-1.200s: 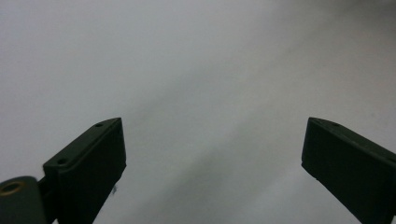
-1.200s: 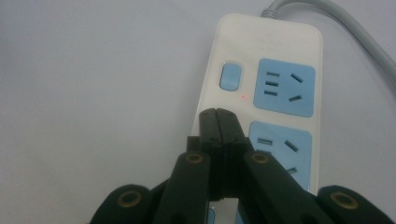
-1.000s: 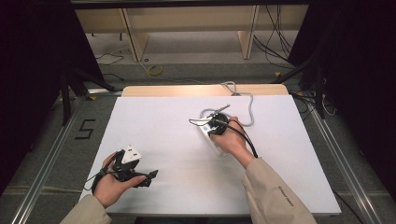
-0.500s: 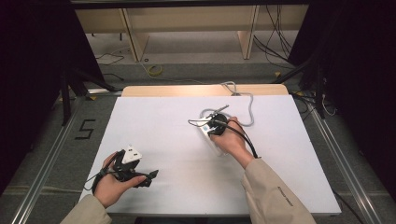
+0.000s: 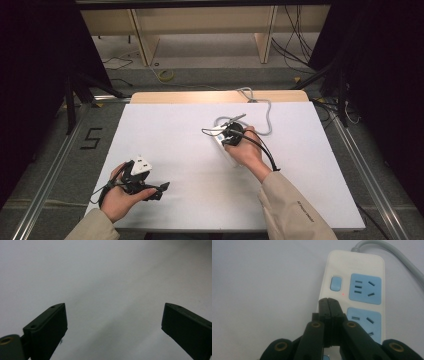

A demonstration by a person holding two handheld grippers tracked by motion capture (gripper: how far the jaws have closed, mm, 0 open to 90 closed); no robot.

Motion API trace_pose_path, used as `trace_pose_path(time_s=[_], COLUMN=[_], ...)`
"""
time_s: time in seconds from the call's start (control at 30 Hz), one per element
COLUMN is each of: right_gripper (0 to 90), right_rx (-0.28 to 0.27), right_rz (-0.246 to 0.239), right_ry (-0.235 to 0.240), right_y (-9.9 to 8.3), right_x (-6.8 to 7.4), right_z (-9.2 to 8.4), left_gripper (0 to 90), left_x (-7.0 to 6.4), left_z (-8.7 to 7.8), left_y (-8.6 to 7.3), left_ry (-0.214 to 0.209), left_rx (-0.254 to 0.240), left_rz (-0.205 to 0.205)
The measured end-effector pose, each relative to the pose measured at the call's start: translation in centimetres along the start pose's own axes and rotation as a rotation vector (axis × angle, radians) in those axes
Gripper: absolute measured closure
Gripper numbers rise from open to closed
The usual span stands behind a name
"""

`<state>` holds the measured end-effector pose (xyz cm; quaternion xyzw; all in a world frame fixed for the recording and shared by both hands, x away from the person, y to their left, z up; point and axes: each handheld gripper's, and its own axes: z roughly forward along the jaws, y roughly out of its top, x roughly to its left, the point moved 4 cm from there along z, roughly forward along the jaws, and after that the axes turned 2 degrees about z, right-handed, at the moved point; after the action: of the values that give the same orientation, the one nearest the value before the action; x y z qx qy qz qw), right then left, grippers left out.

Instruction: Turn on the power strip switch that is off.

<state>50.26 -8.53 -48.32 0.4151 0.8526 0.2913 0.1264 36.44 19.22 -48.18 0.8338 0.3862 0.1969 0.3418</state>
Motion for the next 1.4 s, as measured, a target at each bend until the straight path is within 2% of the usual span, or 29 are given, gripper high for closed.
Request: trace_pose_path(time_s=[0.27, 0.3, 0.37, 0.77, 1.4], right_gripper=[90.0, 87.8, 87.3, 78.7, 66.3], right_rx=[-0.019, -0.037, -0.052, -0.08, -0.135], right_rz=[-0.01, -0.014, 0.003, 0.019, 0.047], right_ry=[0.012, 0.013, 0.021, 0.02, 0.045], right_y=[0.0, 0.1, 0.1, 0.0, -1.6], right_x=[0.1, 0.0, 0.0, -0.6, -1.9], right_z=[0.0, 0.0, -0.1, -1.2, -4.1], left_gripper=[6.1, 6.1, 6.1, 6.1, 6.1], left_x=[0.0, 0.0, 0.0, 0.0, 0.0], left_z=[0.0, 0.0, 0.0, 0.1, 0.1], left_y=[0.0, 0.0, 0.0, 0.0, 0.0], left_ry=[-0.003, -0.003, -0.002, 0.0, 0.003], left_rx=[0.001, 0.0, 0.0, 0.001, 0.001], left_rz=[0.0, 0.0, -0.001, -0.003, -0.006])
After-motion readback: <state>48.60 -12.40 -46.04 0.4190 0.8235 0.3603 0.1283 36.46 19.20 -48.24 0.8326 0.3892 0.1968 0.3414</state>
